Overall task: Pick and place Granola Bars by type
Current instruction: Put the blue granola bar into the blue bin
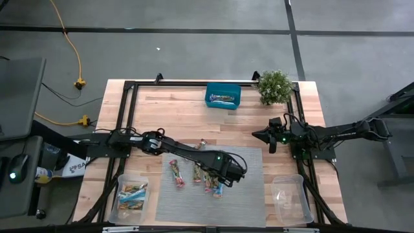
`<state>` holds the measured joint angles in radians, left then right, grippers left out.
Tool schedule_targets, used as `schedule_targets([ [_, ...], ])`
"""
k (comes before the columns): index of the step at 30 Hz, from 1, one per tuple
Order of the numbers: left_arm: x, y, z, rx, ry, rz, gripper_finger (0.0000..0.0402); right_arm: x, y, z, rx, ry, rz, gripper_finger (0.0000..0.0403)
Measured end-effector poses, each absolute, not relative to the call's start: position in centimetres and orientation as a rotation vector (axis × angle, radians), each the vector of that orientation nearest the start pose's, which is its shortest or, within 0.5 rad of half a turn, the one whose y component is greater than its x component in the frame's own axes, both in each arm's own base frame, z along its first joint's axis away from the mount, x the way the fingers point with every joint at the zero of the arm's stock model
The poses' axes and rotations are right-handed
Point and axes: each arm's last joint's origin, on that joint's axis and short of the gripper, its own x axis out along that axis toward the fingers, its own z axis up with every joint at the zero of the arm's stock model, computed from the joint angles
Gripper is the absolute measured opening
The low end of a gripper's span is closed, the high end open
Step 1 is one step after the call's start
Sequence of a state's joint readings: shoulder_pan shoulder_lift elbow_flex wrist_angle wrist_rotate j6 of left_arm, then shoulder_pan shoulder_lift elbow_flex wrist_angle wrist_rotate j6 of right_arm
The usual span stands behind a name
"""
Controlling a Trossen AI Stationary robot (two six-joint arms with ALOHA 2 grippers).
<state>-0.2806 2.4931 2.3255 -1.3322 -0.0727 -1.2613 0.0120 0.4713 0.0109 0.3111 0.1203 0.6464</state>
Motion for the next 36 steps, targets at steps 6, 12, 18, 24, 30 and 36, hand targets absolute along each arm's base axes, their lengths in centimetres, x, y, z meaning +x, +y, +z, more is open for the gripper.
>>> schedule_targets([
  [6,47.2,-13.4,17.9,-0.750,1.331,0.762,0.0232,12.6,-0.2,15.4,0.635,0.109,-0.152,0.0000],
  [12,47.5,-13.4,17.9,-0.762,1.307,0.745,0.0232,12.6,-0.2,15.4,0.635,0.109,-0.152,0.0000],
  [18,47.4,-13.1,17.9,-0.752,1.312,0.758,0.0232,12.6,-0.2,15.4,0.635,0.108,-0.153,0.0000],
  [24,47.3,-12.8,17.1,-0.744,1.334,0.774,0.0232,12.6,-0.2,15.4,0.635,0.109,-0.152,0.0000],
  [30,47.3,-12.8,16.0,-0.764,1.364,0.737,0.0232,12.6,-0.2,15.4,0.635,0.108,-0.153,0.0000],
  [36,47.3,-12.9,16.0,-0.762,1.362,0.733,0.0232,12.6,-0.2,15.4,0.635,0.108,-0.153,0.0000],
])
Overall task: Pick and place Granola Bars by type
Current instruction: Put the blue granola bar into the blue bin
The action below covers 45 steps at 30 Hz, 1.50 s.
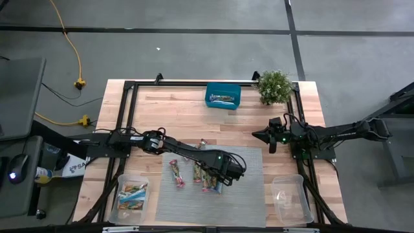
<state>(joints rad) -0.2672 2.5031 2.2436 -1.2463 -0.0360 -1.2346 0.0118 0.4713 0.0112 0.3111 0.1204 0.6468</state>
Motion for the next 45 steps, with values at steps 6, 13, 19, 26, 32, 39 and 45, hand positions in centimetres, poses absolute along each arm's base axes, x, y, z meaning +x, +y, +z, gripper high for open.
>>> schedule_targets([
  [6,47.3,-12.9,15.9,-0.763,1.362,0.731,0.0232,12.6,-0.2,15.4,0.635,0.108,-0.152,0.0000],
  [13,47.3,-12.9,15.9,-0.762,1.364,0.732,0.0232,12.6,-0.2,15.4,0.635,0.109,-0.152,0.0000],
  [19,47.4,-12.9,15.9,-0.768,1.365,0.727,0.0206,12.6,-0.2,15.4,0.635,0.108,-0.152,0.0000],
  [26,47.4,-12.9,15.9,-0.770,1.367,0.724,0.0140,12.6,-0.2,15.4,0.635,0.108,-0.153,0.0000],
  [32,47.3,-12.9,15.9,-0.761,1.373,0.720,0.0106,12.6,-0.2,15.4,0.635,0.109,-0.152,0.0000],
  [39,47.5,-12.6,16.6,-0.716,1.379,0.706,0.0089,12.6,-0.2,15.4,0.635,0.109,-0.152,0.0000],
  [45,48.5,-11.6,18.5,-0.652,1.299,0.626,0.0079,12.6,-0.2,15.4,0.635,0.108,-0.152,0.0000],
])
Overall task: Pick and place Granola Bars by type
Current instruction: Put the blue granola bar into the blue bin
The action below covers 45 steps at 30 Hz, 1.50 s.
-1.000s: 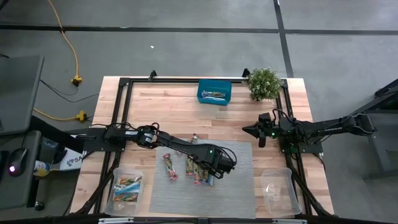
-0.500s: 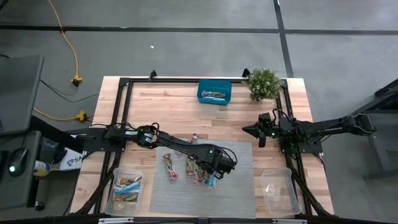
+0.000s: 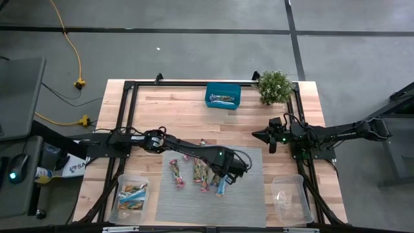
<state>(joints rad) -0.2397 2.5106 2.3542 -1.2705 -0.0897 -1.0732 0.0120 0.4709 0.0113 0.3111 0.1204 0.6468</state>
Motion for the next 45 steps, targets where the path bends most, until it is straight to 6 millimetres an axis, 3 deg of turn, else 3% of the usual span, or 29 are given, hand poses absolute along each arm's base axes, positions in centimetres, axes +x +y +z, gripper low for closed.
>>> schedule_targets([
  [11,48.8,-8.7,22.7,-0.560,1.183,0.496,0.0077,12.6,-0.2,15.4,0.635,0.106,-0.151,0.0000],
  [21,46.5,-3.8,31.0,-0.382,0.969,0.509,0.0077,12.6,-0.2,15.4,0.635,0.105,-0.151,0.0000],
  [30,43.5,4.1,36.1,-0.029,0.927,0.566,0.0077,12.6,-0.2,15.4,0.635,0.105,-0.151,0.0000],
  [37,42.5,10.4,37.4,0.161,0.938,0.518,0.0077,12.6,-0.2,15.4,0.635,0.105,-0.151,0.0000],
  [45,41.1,17.3,38.0,0.258,0.887,0.408,0.0078,12.6,-0.2,15.4,0.635,0.105,-0.152,0.0000],
])
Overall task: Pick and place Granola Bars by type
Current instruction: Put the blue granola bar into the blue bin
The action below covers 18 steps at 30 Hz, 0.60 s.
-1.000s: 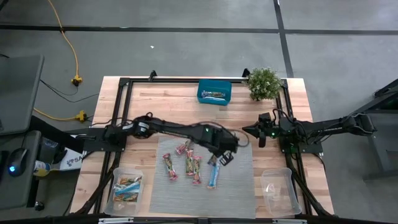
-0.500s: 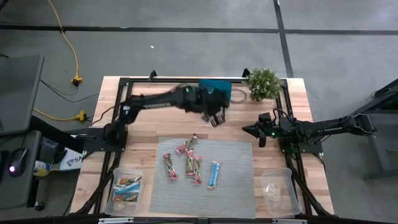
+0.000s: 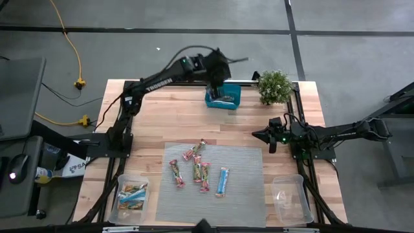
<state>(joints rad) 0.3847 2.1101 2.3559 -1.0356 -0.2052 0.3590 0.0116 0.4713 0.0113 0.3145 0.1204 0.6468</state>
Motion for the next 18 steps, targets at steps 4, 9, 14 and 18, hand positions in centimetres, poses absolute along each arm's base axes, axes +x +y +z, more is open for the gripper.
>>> schedule_targets([
  [4,40.4,20.1,38.4,0.329,0.832,0.330,0.0078,12.6,-0.2,15.4,0.635,0.105,-0.151,0.0000],
  [9,39.3,22.3,38.3,0.434,0.817,0.208,0.0078,12.6,-0.2,15.4,0.635,0.105,-0.152,0.0000],
  [14,39.0,24.3,36.8,0.464,0.858,0.149,0.0078,12.6,-0.2,15.4,0.635,0.105,-0.152,0.0000],
  [18,39.1,25.6,35.0,0.449,0.894,0.100,0.0078,12.6,-0.2,15.4,0.635,0.106,-0.151,0.0000],
])
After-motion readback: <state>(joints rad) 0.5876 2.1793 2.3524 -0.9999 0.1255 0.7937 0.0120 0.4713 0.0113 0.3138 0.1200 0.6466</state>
